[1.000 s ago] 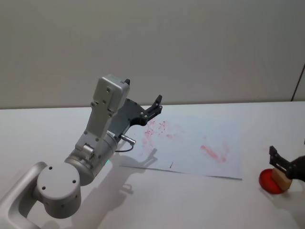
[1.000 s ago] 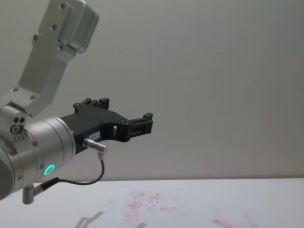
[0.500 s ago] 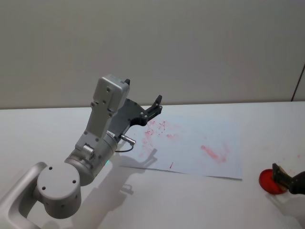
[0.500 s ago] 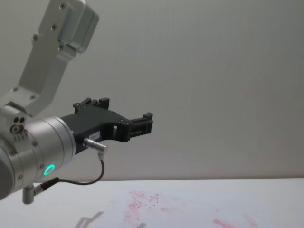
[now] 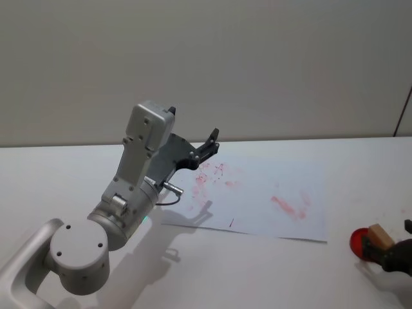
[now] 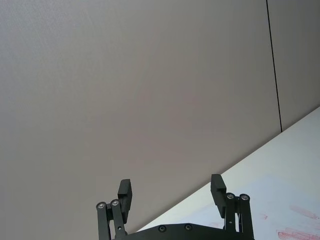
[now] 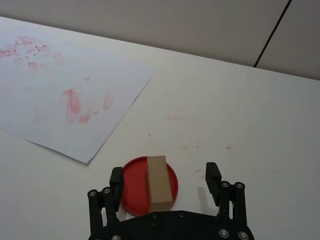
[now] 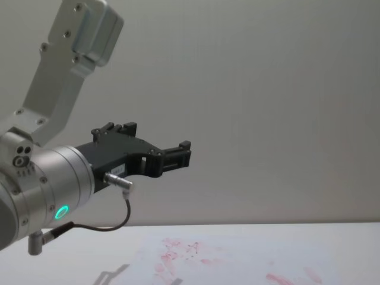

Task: Use the one hand to pick up the stamp and affix it onto the A4 paper.

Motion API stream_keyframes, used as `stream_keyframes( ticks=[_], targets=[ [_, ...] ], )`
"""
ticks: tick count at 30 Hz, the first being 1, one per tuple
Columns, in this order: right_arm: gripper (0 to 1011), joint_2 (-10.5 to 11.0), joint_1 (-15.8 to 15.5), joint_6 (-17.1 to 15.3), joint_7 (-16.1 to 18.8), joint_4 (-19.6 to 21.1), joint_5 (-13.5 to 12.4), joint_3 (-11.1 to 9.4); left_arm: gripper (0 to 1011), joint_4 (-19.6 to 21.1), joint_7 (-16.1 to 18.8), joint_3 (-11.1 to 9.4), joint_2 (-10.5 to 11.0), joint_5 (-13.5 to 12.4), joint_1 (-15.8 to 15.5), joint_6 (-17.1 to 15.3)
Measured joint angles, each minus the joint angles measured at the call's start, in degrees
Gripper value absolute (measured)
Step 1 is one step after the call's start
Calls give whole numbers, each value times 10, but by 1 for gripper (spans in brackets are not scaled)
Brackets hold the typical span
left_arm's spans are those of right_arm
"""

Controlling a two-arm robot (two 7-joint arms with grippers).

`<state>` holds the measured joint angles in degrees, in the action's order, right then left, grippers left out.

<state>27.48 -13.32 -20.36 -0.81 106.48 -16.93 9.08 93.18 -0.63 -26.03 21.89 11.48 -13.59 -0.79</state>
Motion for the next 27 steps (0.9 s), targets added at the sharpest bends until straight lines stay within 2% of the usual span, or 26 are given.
stream_keyframes(
  ticks=[7, 16, 17, 22, 25, 27],
  targets=[
    [994, -10, 15, -9, 12, -13, 12, 6, 1001, 0, 0, 0, 0, 0, 0, 0],
    [743, -19, 26, -16, 22, -24, 22, 10, 1001, 0, 0, 0, 0, 0, 0, 0],
    [743, -20, 28, -17, 23, -25, 23, 11, 1000, 0, 0, 0, 0, 0, 0, 0],
    [546, -22, 31, -19, 26, -28, 25, 12, 1001, 0, 0, 0, 0, 0, 0, 0],
    [487, -23, 32, -19, 27, -29, 26, 12, 1001, 0, 0, 0, 0, 0, 0, 0],
    [407, -23, 33, -20, 27, -29, 27, 13, 1001, 0, 0, 0, 0, 0, 0, 0]
  ],
)
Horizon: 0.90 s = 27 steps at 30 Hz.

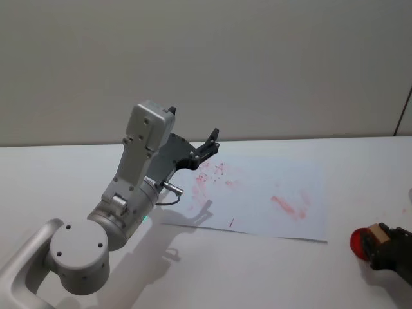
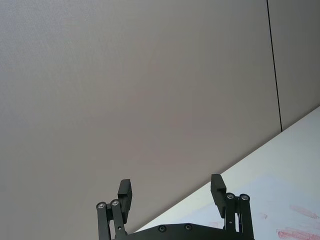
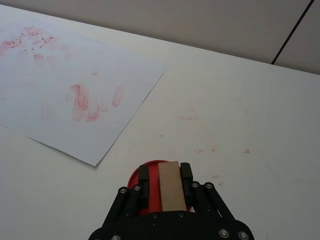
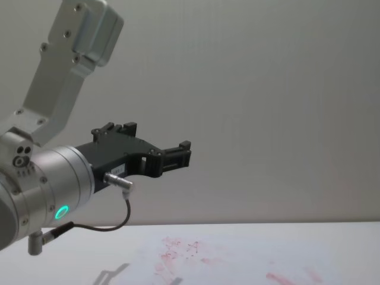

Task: Use the one hand to pick up the stamp and affix it onto the A4 paper.

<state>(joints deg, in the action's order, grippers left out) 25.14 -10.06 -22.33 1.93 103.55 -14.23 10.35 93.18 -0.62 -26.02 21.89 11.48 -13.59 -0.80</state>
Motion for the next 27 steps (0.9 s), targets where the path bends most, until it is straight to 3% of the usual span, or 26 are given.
stream_keyframes(
  ticks=[7, 21, 27],
  targets=[
    [218, -1, 2, -1, 2, -2, 1, 1, 1001, 0, 0, 0, 0, 0, 0, 0],
    [218, -9, 12, 12, 10, -2, 6, 2, 1001, 0, 0, 0, 0, 0, 0, 0],
    [219, -27, 36, 28, 31, -3, 10, 10, 1001, 0, 0, 0, 0, 0, 0, 0]
  ],
)
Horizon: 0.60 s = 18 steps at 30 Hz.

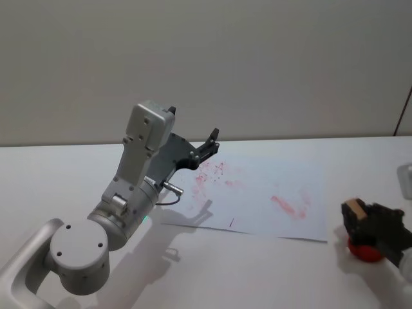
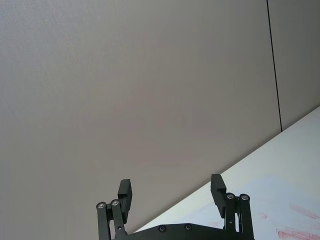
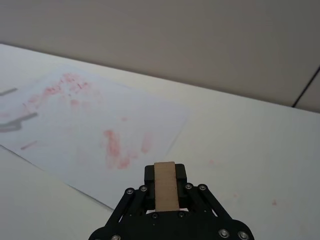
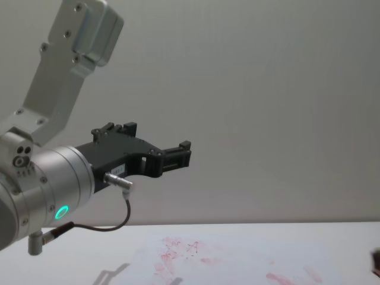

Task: Use the one hand to pick up the stamp and affix it onto the A4 paper.

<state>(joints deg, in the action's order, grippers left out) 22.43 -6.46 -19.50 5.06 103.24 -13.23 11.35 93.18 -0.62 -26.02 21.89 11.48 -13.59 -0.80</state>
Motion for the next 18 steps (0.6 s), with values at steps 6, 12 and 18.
stream_keyframes(
  ticks=[6, 12, 18],
  targets=[
    [219, -34, 41, 13, 35, -20, 10, 16, 1001, 0, 0, 0, 0, 0, 0, 0],
    [219, -62, 76, 14, 66, -52, 25, 31, 1001, 0, 0, 0, 0, 0, 0, 0],
    [219, -86, 107, 2, 90, -91, 46, 46, 1001, 0, 0, 0, 0, 0, 0, 0]
  ],
)
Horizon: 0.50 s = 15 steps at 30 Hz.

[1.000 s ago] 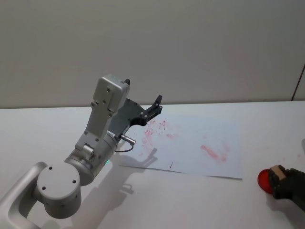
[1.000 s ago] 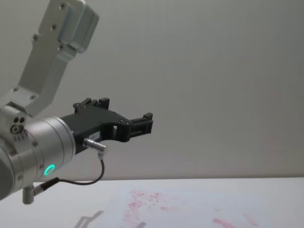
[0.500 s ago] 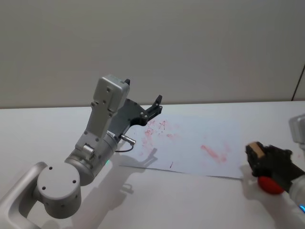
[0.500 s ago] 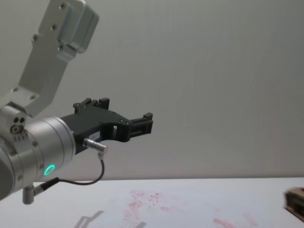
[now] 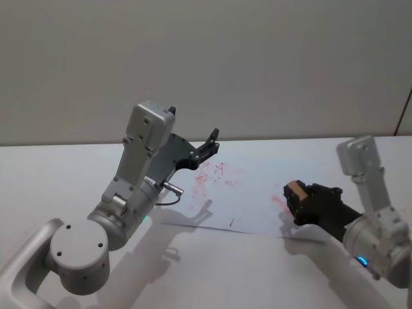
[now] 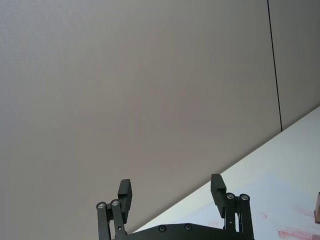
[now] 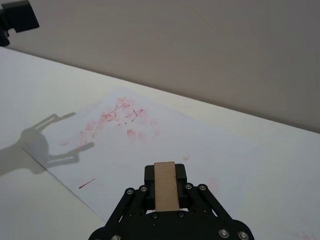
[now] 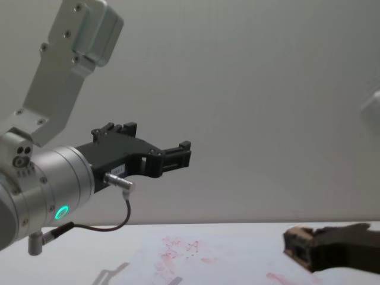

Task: Use the one hand to pick up the stamp and affix it onto the A4 paper.

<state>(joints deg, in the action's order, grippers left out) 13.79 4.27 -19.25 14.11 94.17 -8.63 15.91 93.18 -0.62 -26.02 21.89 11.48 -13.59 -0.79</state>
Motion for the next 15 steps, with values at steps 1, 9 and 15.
stream_keyframes(
  ticks=[1, 9, 15],
  targets=[
    [219, -2, 3, -1, 1, -4, 2, 2, 1001, 0, 0, 0, 0, 0, 0, 0],
    [219, -23, 28, -18, 13, -49, 29, 16, 1001, 0, 0, 0, 0, 0, 0, 0],
    [219, -31, 36, -27, 15, -70, 41, 23, 1001, 0, 0, 0, 0, 0, 0, 0]
  ],
)
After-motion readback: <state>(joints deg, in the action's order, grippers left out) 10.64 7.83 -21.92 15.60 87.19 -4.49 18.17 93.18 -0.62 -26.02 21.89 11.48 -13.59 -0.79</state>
